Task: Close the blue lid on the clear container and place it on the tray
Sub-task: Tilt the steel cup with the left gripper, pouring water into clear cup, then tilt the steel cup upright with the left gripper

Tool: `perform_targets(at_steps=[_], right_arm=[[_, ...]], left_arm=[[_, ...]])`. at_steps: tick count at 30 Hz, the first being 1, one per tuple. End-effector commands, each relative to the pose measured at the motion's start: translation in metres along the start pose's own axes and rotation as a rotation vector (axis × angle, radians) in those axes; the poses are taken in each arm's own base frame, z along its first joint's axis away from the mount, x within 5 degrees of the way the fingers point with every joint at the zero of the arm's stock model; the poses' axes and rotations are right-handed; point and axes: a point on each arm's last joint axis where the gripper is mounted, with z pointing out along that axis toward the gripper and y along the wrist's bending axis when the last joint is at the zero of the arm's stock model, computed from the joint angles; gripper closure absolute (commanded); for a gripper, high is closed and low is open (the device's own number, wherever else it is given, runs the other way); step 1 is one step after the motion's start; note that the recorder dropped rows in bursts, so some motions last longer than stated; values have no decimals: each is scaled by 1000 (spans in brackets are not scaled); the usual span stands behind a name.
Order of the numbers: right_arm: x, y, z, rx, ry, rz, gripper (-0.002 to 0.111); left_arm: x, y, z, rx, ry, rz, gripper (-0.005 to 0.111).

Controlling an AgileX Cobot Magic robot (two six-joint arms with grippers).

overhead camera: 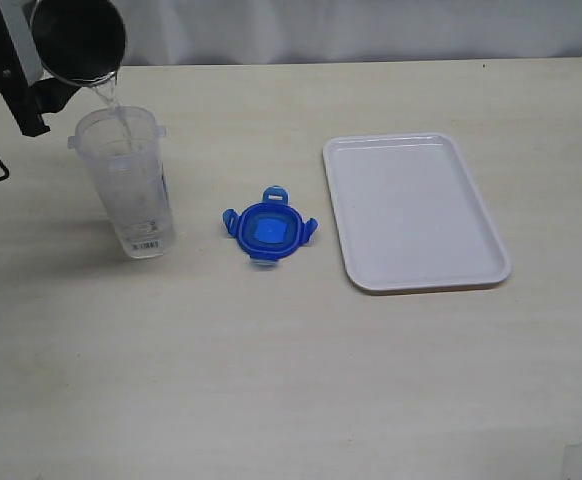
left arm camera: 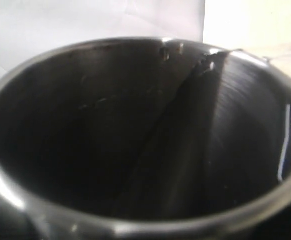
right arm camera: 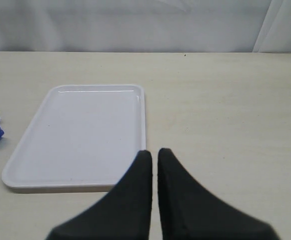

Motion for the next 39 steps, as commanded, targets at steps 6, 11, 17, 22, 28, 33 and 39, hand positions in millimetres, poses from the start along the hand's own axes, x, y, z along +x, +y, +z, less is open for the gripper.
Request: perform_targets(at_steps=[6, 11, 17, 22, 28, 33, 39], right_arm=[[0, 0, 0, -2, -6, -4, 104], [0, 0, 0, -2, -6, -4, 104], [0, 0, 0, -2, -6, -4, 104], [0, 0, 0, -2, -6, -4, 104], [0, 0, 0, -2, -6, -4, 104], [0, 0, 0, -2, -6, -4, 104], [0, 0, 0, -2, -6, -4, 104]], left_arm=[[-5, 14, -2, -68, -40, -185, 107], [-5, 14, -2, -65, -46, -355, 107], [-2, 15, -2, -85, -25, -660, 107], [9, 20, -3, -194, 24, -1061, 107], [27, 1, 12, -212, 52, -1274, 107], [45, -15, 31, -191, 63, -1304, 107], [66, -10, 51, -256, 55, -1328, 107]])
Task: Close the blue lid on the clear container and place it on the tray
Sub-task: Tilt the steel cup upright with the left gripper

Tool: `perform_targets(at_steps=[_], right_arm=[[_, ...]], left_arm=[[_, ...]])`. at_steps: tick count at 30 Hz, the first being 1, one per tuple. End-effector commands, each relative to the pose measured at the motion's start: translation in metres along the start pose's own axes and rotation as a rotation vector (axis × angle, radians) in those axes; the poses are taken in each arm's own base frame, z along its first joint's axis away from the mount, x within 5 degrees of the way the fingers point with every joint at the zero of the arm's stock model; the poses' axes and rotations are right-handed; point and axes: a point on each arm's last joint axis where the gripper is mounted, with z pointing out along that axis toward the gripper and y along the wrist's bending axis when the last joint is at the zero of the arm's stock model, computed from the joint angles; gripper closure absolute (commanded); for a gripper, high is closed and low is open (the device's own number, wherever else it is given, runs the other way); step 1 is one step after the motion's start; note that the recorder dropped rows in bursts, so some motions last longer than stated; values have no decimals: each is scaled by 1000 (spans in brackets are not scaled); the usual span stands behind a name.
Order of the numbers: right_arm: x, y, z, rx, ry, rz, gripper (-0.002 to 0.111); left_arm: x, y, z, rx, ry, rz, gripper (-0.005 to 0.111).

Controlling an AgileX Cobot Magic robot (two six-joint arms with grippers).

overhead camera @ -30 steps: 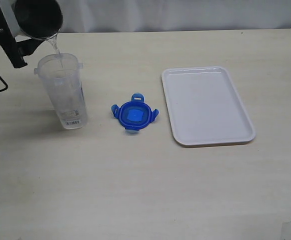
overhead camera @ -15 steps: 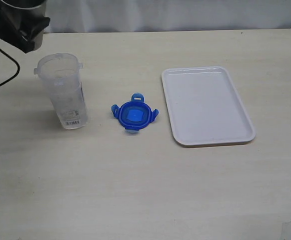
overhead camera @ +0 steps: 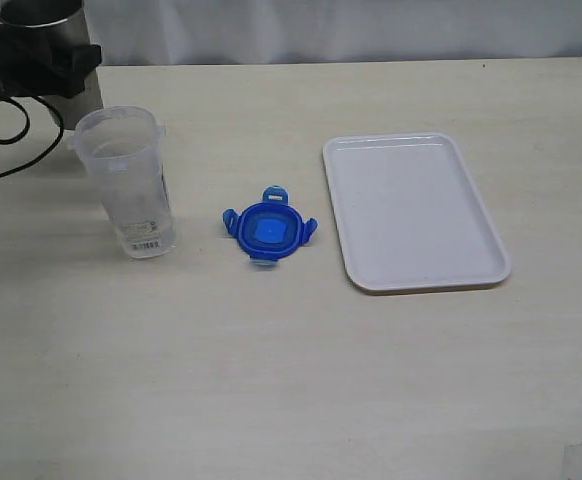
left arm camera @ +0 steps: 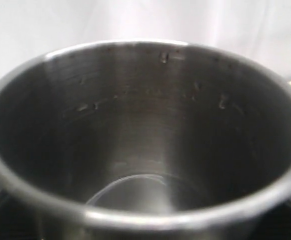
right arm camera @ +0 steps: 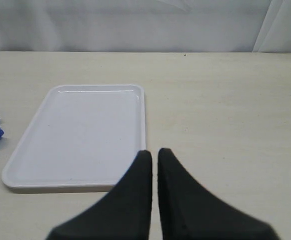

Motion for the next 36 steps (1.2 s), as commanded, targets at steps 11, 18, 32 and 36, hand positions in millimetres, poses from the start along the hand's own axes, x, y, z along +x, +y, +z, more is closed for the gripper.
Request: perform_targets(at_steps=[11, 18, 32, 36], right_arm=[[0, 0, 0, -2, -6, -4, 104], [0, 0, 0, -2, -6, -4, 104], [0, 0, 0, -2, -6, -4, 104], [0, 0, 0, -2, -6, -4, 104]], left_arm=[[-16, 34, 48, -63, -151, 92, 107], [-1, 62, 55, -122, -166, 70, 107], [38, 85, 62, -175, -130, -1, 107], [39, 85, 62, -174, -126, -6, 107]])
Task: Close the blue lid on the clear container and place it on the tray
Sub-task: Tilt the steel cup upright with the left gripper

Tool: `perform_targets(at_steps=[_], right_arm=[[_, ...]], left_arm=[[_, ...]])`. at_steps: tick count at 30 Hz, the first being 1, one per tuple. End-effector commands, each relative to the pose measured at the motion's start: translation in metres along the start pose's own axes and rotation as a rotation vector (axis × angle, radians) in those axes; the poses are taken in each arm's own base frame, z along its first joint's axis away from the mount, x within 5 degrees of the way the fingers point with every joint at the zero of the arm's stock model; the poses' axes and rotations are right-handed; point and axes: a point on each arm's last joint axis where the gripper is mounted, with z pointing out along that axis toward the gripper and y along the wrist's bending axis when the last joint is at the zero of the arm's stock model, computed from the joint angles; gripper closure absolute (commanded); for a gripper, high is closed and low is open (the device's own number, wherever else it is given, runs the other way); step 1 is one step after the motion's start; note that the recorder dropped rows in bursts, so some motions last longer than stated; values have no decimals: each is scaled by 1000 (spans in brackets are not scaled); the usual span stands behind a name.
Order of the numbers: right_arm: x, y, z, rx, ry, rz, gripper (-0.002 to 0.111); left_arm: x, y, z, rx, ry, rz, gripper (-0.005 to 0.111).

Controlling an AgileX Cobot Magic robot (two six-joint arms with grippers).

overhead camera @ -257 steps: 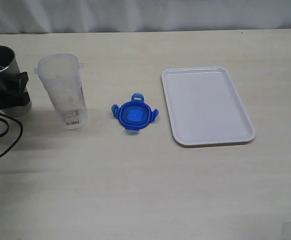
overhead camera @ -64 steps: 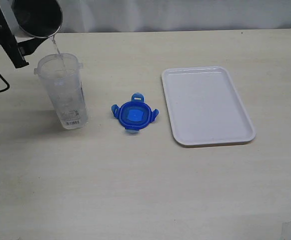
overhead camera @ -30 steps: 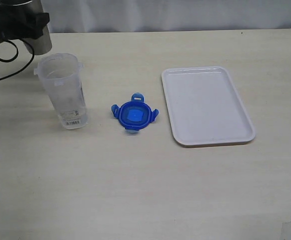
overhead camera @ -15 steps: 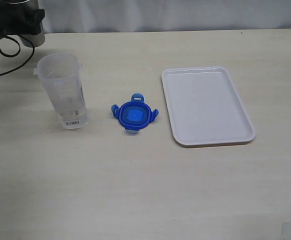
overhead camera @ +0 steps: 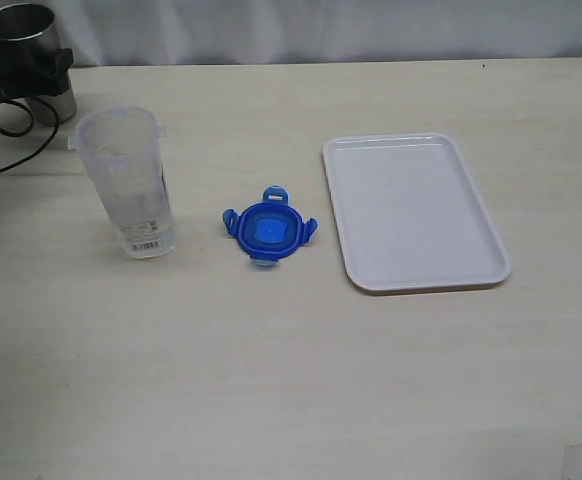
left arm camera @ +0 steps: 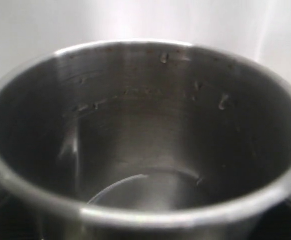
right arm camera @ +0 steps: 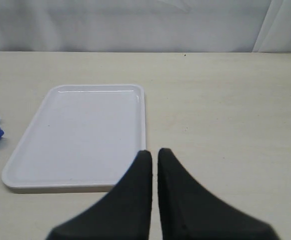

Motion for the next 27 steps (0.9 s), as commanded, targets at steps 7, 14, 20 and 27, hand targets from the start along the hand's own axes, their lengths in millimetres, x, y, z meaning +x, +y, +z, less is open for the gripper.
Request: perform_targets(at_steps=[7, 14, 20, 27], right_arm=[[0, 0, 0, -2, -6, -4, 104], [0, 0, 0, -2, -6, -4, 104], [0, 0, 0, -2, -6, -4, 104], [0, 0, 0, -2, -6, -4, 104]], left_arm=[[-11, -1, 1, 20, -63, -75, 107], [0, -3, 3, 37, -22, -75, 107], [-1, -3, 3, 41, -29, -75, 107], [-1, -3, 3, 41, -29, -75, 79]])
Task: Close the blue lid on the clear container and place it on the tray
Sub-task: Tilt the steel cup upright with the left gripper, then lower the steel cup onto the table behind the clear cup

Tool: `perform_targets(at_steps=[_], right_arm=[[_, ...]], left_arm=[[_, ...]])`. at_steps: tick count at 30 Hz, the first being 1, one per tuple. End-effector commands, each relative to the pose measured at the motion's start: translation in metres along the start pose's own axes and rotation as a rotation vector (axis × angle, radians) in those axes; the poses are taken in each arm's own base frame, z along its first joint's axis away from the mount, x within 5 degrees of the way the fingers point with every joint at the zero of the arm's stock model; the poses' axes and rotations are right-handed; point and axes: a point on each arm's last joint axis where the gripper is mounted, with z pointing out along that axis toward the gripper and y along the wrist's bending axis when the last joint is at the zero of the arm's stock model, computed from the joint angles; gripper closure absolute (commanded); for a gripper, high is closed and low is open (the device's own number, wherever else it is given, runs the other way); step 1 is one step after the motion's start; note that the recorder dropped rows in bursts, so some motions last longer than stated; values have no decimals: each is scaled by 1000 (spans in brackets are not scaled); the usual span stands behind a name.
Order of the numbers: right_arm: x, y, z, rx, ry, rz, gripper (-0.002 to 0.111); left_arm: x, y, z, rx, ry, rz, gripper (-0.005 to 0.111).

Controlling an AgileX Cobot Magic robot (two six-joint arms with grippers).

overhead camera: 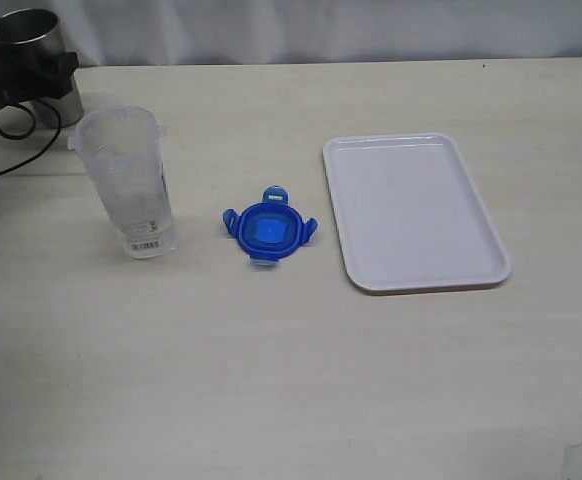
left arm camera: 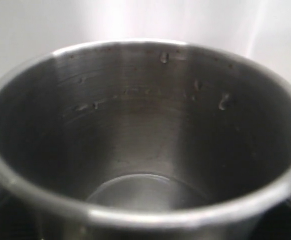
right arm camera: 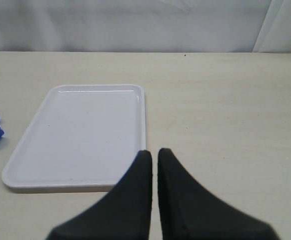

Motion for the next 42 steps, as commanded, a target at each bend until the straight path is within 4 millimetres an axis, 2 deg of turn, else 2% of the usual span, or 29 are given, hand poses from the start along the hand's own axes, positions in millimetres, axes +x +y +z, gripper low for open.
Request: perform_targets(at_steps=[1, 5, 7, 9, 14, 18, 32, 42], right_arm=[[0, 0, 0, -2, -6, -4, 104], [0, 0, 0, -2, -6, -4, 104], [0, 0, 0, -2, -6, -4, 104], [0, 0, 0, -2, -6, -4, 104], [0, 0, 0, -2, -6, -4, 104], [0, 0, 0, -2, -6, -4, 104], [0, 0, 0, -2, -6, -4, 104], [0, 0, 0, -2, -6, -4, 104]], left_arm=[[-7, -1, 1, 14, -48, -17, 70], [-7, -1, 1, 14, -48, -17, 35], [-7, -1, 1, 11, -43, -17, 25], [-7, 0, 1, 10, -41, -17, 19], [-4, -1, 1, 15, -6, 0, 18], [2, 2, 1, -20, 53, -5, 3], [11, -4, -6, 12, 104, -25, 3], [-17, -9, -22, -2, 91, -5, 3]])
